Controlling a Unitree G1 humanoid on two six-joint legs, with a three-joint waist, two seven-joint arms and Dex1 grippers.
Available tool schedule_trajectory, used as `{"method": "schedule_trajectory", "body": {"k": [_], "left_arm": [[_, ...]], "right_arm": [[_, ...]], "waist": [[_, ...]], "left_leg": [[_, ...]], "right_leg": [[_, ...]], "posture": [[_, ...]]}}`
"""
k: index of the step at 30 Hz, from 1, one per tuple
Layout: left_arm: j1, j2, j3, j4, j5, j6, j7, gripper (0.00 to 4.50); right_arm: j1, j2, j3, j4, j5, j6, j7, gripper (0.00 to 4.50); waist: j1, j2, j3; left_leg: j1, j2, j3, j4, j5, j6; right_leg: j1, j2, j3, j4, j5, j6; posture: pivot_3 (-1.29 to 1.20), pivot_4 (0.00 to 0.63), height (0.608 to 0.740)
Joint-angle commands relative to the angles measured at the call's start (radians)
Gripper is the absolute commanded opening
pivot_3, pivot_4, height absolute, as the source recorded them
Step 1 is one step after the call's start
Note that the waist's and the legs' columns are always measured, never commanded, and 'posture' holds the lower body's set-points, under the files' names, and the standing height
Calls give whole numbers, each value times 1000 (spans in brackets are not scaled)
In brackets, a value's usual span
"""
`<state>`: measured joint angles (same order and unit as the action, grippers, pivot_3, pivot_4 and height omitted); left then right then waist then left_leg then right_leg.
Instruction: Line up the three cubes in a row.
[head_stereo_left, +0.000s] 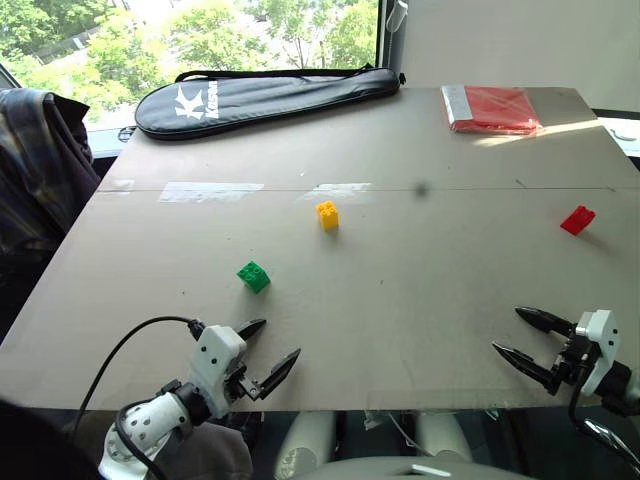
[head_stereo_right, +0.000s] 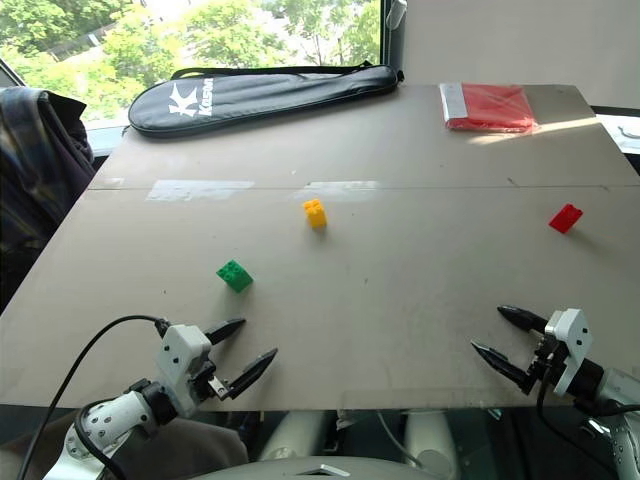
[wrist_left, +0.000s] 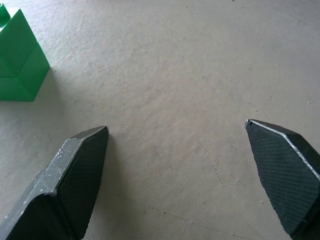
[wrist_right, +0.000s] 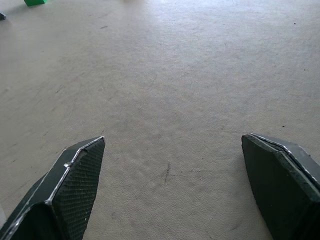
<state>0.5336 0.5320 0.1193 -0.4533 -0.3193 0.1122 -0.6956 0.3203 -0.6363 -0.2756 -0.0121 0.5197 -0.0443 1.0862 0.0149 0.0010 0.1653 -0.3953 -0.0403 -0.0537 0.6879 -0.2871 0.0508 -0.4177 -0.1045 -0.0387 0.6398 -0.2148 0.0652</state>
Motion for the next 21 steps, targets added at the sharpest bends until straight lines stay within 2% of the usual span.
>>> {"method": "schedule_trajectory", "body": {"k": [1, 15, 21], "left_arm": [[14, 7, -6, 38, -9, 3, -29, 4470], [-95, 2, -40, 110, -14, -26, -83, 4470], [-116, 13, -52, 67, -34, -6, -105, 4470]], "right_arm": [[-4, 5, -17, -20, -7, -15, -10, 4500], [-20, 24, -32, -5, -46, -46, -68, 4500], [-12, 31, -45, -11, -32, -50, -84, 4500]], "waist": [[0, 0, 0], [5, 5, -3], [5, 5, -3]], "left_leg": [[0, 0, 0, 0, 0, 0], [1, 0, 1, 0, 0, 0], [1, 0, 2, 0, 0, 0]], "right_leg": [[0, 0, 0, 0, 0, 0], [0, 0, -1, 1, 0, 0], [0, 0, -1, 1, 0, 0]], "posture": [[0, 150, 694], [0, 150, 694], [0, 150, 694]]}}
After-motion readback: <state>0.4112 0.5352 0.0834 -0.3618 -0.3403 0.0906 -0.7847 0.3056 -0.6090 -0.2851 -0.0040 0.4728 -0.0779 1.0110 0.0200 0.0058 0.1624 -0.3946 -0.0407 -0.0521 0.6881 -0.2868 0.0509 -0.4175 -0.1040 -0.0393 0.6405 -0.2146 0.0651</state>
